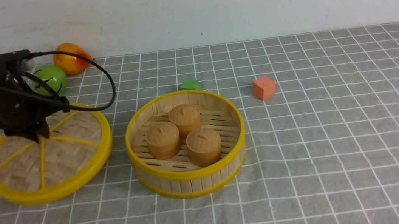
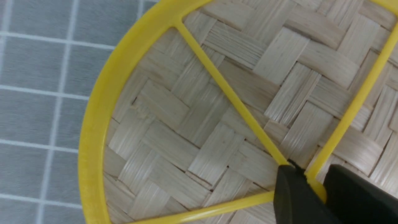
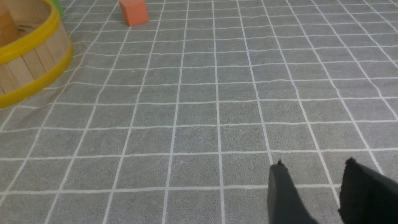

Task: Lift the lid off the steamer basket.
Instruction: Use the left arm to place the steamer lid on the table

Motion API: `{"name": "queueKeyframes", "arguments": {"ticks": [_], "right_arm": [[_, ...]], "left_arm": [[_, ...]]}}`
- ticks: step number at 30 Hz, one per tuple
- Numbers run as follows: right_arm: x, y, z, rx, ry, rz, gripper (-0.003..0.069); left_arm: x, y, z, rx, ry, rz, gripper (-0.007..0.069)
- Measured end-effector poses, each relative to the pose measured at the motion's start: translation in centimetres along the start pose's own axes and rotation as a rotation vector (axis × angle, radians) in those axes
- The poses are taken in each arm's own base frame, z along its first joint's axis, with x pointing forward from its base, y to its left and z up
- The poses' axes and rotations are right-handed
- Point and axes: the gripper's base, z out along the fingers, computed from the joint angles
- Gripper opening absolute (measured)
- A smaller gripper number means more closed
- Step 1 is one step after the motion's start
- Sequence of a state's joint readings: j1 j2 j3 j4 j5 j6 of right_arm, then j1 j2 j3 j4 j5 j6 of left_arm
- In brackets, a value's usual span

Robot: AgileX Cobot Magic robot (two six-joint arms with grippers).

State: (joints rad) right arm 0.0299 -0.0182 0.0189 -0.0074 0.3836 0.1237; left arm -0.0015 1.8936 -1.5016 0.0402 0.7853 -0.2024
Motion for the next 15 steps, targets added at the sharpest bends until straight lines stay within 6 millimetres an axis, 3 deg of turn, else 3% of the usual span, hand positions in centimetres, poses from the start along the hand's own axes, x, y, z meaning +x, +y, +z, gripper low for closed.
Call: {"name": "queueKeyframes", "arguments": {"ticks": [15], "right_arm": [[0.0, 0.0, 0.0, 0.0, 0.0, 0.0, 0.0242]], "left_arm": [[0.4, -0.6, 3.1, 0.052, 0.033, -0.062, 0.0118]]}}
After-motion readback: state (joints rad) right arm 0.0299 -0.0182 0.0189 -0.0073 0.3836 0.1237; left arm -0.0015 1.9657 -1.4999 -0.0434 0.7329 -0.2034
